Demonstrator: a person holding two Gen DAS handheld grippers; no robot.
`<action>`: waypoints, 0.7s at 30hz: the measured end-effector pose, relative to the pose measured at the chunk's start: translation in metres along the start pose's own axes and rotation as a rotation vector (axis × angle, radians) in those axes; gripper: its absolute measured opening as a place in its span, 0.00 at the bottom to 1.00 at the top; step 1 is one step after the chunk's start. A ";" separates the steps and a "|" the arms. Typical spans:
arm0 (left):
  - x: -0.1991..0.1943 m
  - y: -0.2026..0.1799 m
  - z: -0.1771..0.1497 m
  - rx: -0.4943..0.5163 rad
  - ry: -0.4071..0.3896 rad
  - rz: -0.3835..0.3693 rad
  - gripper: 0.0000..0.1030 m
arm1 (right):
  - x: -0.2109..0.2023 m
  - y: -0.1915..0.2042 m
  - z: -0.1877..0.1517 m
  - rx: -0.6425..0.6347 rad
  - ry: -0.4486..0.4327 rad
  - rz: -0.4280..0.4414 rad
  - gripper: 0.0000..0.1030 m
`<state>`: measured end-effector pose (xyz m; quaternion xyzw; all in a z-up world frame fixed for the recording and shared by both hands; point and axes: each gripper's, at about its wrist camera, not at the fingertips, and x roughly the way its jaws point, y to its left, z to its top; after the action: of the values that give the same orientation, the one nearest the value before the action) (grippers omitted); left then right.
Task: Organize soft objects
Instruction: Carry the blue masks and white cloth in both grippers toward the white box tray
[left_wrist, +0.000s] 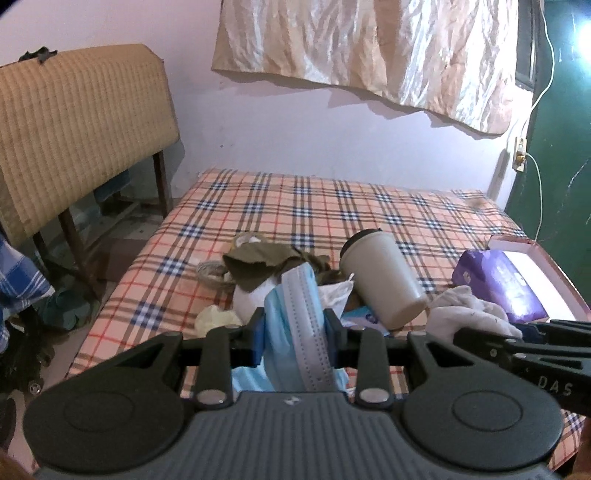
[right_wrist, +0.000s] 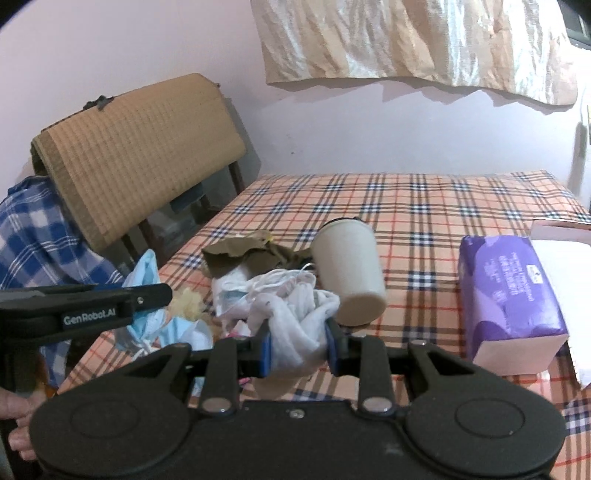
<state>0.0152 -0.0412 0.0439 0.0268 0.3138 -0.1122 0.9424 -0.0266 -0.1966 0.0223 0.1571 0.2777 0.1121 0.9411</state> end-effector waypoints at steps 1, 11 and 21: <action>0.001 -0.001 0.002 0.002 -0.001 -0.002 0.33 | 0.000 -0.002 0.001 0.005 0.000 -0.005 0.34; 0.007 -0.013 0.014 0.022 -0.005 -0.012 0.33 | -0.001 -0.024 0.020 0.025 0.008 -0.092 0.34; 0.020 -0.031 0.023 0.043 0.001 -0.040 0.33 | -0.006 -0.047 0.032 0.030 -0.003 -0.164 0.34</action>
<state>0.0367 -0.0778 0.0511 0.0407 0.3121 -0.1376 0.9391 -0.0076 -0.2498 0.0342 0.1482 0.2897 0.0303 0.9451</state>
